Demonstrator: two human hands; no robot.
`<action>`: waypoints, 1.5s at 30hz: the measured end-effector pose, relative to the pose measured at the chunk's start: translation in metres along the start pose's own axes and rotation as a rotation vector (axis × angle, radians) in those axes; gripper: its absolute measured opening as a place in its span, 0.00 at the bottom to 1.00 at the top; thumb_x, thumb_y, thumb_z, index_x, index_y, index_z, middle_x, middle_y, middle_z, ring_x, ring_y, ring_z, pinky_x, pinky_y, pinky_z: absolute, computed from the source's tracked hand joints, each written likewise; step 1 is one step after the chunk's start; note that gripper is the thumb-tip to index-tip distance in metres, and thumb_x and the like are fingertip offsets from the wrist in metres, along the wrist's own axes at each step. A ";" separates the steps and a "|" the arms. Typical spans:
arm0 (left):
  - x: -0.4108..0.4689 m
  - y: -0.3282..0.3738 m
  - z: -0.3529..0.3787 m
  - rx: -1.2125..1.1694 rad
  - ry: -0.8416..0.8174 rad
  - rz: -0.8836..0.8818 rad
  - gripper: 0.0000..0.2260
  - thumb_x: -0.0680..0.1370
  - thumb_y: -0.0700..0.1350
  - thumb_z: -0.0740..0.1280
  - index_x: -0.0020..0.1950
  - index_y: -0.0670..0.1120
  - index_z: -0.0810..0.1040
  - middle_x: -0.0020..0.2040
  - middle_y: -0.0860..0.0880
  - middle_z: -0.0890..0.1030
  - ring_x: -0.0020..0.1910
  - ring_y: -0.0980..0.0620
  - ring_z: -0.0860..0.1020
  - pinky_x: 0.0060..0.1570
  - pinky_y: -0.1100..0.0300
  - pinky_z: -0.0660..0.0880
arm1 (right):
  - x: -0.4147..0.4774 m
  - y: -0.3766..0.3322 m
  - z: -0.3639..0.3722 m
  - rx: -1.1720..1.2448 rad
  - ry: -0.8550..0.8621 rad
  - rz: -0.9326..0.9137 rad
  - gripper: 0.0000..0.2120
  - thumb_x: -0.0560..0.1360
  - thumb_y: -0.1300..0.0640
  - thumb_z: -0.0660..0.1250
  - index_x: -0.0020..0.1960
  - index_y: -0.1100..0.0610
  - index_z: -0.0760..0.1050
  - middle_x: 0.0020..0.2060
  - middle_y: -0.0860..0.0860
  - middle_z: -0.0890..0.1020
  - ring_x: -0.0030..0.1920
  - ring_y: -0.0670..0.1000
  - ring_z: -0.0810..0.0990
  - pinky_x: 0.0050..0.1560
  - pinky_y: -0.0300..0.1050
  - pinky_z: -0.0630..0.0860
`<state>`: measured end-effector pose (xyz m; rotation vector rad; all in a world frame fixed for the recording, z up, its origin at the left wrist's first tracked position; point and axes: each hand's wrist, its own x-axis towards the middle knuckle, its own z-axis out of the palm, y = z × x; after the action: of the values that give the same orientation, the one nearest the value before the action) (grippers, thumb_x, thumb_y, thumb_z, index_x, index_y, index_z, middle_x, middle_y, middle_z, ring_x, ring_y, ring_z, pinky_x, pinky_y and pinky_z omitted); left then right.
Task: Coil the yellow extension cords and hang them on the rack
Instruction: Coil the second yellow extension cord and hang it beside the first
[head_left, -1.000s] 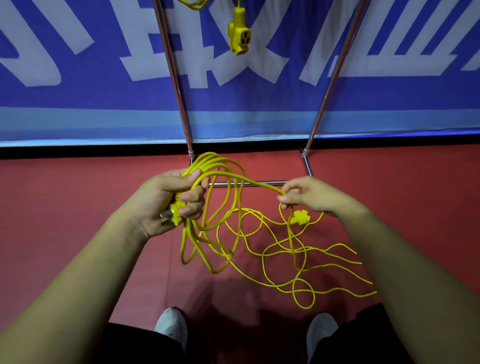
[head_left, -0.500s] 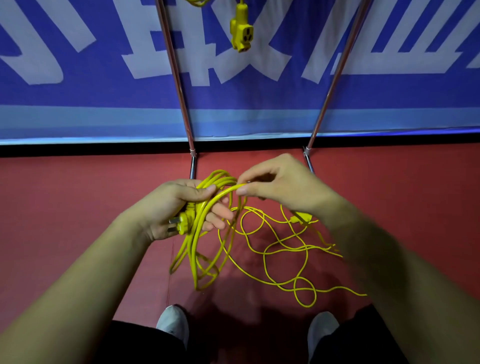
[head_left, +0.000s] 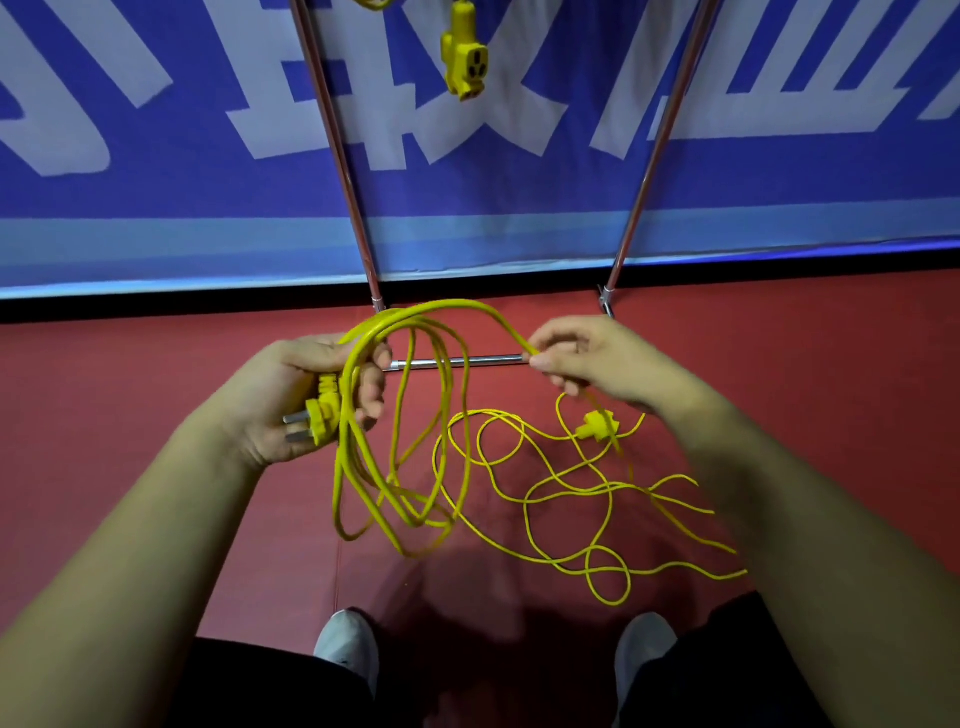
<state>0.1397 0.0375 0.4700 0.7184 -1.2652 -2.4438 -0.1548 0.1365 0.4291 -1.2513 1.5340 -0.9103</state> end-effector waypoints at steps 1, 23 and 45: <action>-0.001 0.000 0.003 0.055 0.023 -0.010 0.15 0.60 0.48 0.78 0.41 0.41 0.83 0.31 0.43 0.81 0.28 0.46 0.81 0.28 0.60 0.78 | 0.002 -0.007 0.001 0.009 0.051 -0.037 0.05 0.75 0.61 0.70 0.45 0.51 0.80 0.30 0.53 0.75 0.28 0.50 0.71 0.30 0.41 0.67; 0.003 -0.005 0.008 -0.145 -0.092 0.039 0.09 0.72 0.45 0.71 0.44 0.41 0.76 0.27 0.51 0.70 0.24 0.52 0.73 0.27 0.62 0.72 | -0.008 -0.010 0.013 -0.256 -0.106 -0.038 0.05 0.75 0.59 0.70 0.42 0.60 0.79 0.30 0.55 0.79 0.30 0.45 0.75 0.32 0.35 0.70; 0.006 -0.026 0.020 0.210 -0.145 -0.173 0.18 0.66 0.52 0.78 0.45 0.39 0.80 0.26 0.48 0.68 0.19 0.53 0.68 0.22 0.65 0.67 | -0.006 -0.047 0.049 -0.287 0.011 -0.347 0.04 0.73 0.61 0.71 0.47 0.56 0.83 0.37 0.52 0.84 0.36 0.46 0.78 0.43 0.46 0.75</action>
<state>0.1226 0.0624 0.4567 0.7429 -1.5961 -2.5650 -0.0937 0.1335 0.4594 -1.7613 1.5191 -0.9358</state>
